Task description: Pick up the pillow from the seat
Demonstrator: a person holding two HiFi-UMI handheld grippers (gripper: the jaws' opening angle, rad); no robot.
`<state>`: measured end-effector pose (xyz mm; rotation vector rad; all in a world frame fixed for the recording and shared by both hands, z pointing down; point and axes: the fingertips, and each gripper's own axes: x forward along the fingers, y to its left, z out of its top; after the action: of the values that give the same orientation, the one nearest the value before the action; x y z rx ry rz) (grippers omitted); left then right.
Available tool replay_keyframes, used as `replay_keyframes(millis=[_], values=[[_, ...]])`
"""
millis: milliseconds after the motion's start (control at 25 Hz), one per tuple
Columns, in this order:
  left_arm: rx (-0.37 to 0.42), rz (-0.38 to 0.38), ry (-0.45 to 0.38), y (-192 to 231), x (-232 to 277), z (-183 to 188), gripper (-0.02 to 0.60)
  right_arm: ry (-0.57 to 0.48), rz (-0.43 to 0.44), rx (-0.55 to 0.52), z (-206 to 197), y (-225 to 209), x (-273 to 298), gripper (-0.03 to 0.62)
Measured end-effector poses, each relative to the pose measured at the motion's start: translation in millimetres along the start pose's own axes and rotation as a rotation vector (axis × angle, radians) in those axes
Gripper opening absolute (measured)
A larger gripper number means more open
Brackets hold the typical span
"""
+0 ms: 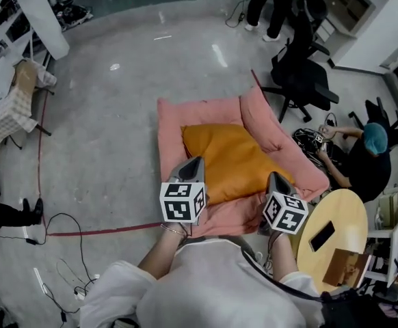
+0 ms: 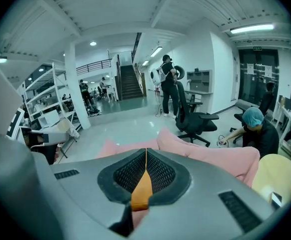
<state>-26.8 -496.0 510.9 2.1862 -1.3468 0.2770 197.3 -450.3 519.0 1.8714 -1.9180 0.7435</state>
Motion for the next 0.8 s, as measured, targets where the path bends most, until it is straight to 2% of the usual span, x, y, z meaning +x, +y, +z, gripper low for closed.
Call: replay_keyframes(millis=[440,600,800], values=[[-0.041,0.142,0.009,18.5,8.6,-0.3,0.008,0.033,0.144,-0.049,26.1,10.1,54.5,0.029],[-0.055,0.169,-0.046,19.0,13.9,11.2,0.008,0.053,0.161,-0.049,25.6,1.4,65.9,0.029],[-0.036,0.174,-0.021,22.4,32.8,18.3,0.008,0.059,0.155,-0.055,34.9,-14.4,82.7,0.029]])
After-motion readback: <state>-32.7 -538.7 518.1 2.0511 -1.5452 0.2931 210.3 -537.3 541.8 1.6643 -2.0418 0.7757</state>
